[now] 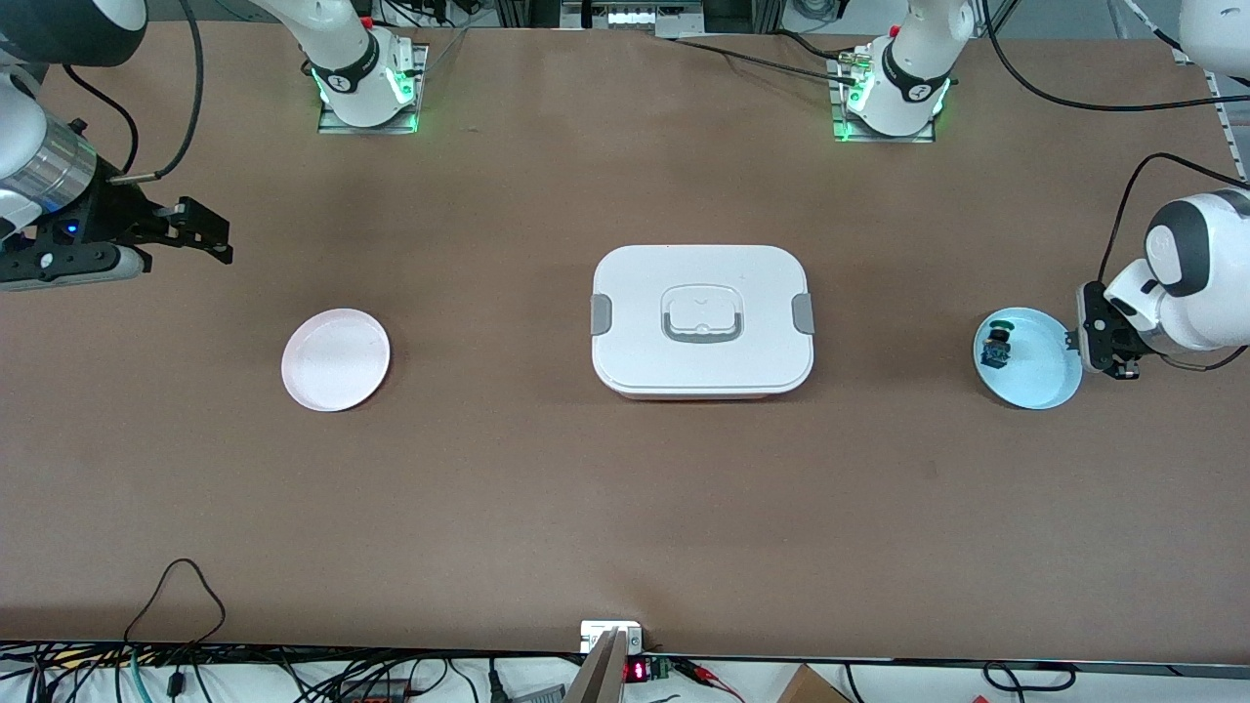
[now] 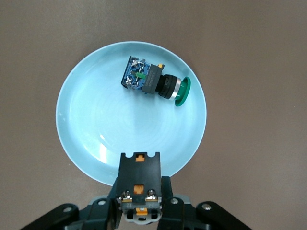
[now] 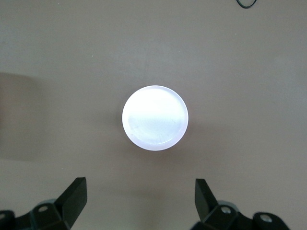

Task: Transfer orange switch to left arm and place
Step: 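Lower the switch with the left gripper onto the blue plate, then open the left gripper to release the switch on the plate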

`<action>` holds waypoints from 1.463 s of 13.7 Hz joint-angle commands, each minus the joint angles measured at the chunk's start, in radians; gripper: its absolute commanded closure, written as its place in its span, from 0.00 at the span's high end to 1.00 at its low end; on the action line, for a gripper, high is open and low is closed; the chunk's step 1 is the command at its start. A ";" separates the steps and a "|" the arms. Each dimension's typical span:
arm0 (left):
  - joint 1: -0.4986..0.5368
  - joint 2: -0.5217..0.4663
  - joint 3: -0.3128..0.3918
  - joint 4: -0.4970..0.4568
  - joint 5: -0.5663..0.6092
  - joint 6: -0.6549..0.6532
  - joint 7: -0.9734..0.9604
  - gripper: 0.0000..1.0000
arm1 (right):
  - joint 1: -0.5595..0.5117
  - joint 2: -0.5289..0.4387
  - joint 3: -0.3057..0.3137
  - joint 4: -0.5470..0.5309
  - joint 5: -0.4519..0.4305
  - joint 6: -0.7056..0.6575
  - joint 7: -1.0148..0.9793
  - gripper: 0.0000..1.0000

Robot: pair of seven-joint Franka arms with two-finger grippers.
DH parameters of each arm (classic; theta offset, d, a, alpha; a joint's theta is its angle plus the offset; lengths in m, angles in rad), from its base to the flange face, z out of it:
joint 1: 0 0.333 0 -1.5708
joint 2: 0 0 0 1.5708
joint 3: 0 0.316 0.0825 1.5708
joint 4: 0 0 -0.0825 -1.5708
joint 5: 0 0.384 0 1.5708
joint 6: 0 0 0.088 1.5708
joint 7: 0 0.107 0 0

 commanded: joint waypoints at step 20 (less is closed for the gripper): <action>0.027 0.069 -0.008 -0.070 0.008 0.178 0.033 1.00 | 0.003 0.042 -0.012 0.081 -0.047 -0.031 0.018 1.00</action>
